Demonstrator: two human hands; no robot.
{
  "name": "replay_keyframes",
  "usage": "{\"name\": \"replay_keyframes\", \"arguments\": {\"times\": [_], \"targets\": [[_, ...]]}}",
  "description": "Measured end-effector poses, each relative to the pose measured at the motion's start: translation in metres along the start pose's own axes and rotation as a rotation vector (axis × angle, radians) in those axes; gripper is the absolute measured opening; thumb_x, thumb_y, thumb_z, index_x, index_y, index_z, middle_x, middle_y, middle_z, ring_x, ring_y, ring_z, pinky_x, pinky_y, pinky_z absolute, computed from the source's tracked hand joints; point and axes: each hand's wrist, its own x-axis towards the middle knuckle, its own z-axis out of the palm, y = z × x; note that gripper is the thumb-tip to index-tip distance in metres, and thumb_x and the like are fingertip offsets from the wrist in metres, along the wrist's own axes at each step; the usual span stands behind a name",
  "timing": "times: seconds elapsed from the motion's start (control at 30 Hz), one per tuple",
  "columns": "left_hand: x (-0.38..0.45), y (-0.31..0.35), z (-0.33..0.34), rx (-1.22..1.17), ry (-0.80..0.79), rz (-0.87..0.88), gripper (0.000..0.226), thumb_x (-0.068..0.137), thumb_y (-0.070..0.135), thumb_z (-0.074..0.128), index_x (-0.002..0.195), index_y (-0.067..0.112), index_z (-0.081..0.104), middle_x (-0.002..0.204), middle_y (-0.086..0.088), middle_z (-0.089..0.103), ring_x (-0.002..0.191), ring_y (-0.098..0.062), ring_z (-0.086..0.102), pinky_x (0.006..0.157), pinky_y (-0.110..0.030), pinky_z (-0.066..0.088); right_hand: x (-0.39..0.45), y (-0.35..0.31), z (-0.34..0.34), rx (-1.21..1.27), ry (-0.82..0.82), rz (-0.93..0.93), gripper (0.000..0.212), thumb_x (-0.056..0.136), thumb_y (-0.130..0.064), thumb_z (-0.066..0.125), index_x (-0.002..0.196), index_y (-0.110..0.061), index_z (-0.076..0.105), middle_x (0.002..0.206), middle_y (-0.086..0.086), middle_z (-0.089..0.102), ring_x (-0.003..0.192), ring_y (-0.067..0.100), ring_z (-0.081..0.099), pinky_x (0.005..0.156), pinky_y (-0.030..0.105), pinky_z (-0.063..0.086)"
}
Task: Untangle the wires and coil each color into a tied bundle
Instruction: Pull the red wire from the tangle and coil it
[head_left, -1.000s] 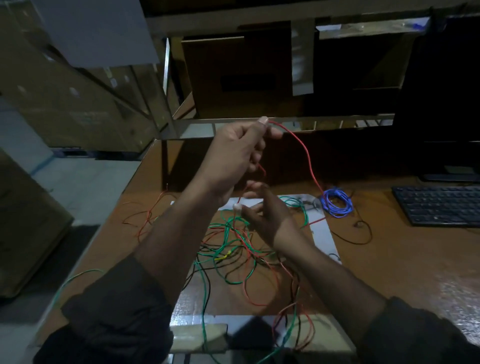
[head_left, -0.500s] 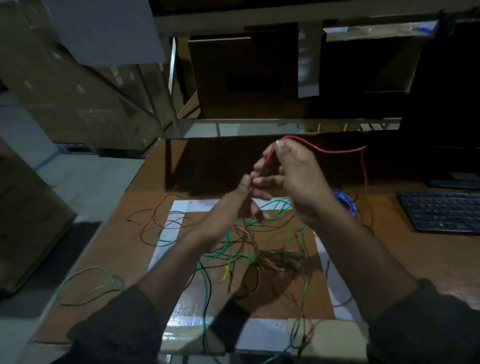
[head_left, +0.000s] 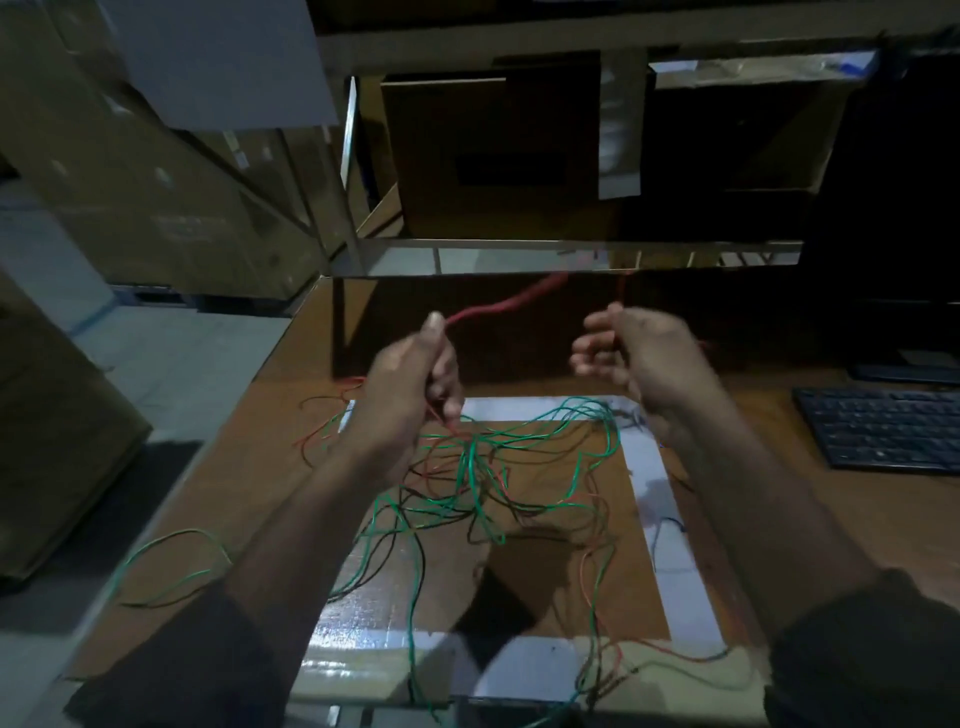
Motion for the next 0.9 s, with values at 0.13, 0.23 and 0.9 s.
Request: {"name": "replay_keyframes", "arguments": {"times": [0.13, 0.23, 0.9], "targets": [[0.012, 0.034, 0.01, -0.186, 0.035, 0.001, 0.045, 0.11, 0.037, 0.043, 0.067, 0.024, 0.045, 0.055, 0.008, 0.034, 0.045, -0.007, 0.033, 0.043, -0.021, 0.029, -0.015, 0.034, 0.013, -0.138, -0.222, 0.041, 0.025, 0.105, 0.003, 0.039, 0.115, 0.005, 0.061, 0.102, 0.022, 0.069, 0.081, 0.02, 0.07, 0.064, 0.022, 0.06], [0.021, 0.052, 0.018, -0.45, 0.012, -0.058, 0.043, 0.109, 0.037, 0.043, 0.069, 0.022, 0.046, 0.05, 0.01, 0.033, 0.04, -0.002, 0.031, 0.037, -0.017, 0.028, -0.032, 0.04, 0.023, -0.328, -0.44, -0.082, 0.036, 0.094, 0.015, 0.048, 0.12, -0.004, 0.065, 0.119, 0.013, 0.071, 0.104, 0.02, 0.068, 0.075, 0.024, 0.06], [0.03, 0.11, -0.003, -0.99, -0.163, -0.05, 0.048, 0.112, 0.029, 0.033, 0.069, 0.017, 0.048, 0.043, 0.008, 0.036, 0.032, -0.003, 0.035, 0.031, -0.016, 0.028, -0.026, 0.111, 0.004, -0.972, -0.488, -0.151, 0.064, 0.083, 0.01, 0.059, 0.137, -0.023, 0.059, 0.138, 0.001, 0.054, 0.132, 0.021, 0.051, 0.104, 0.031, 0.047]]}}
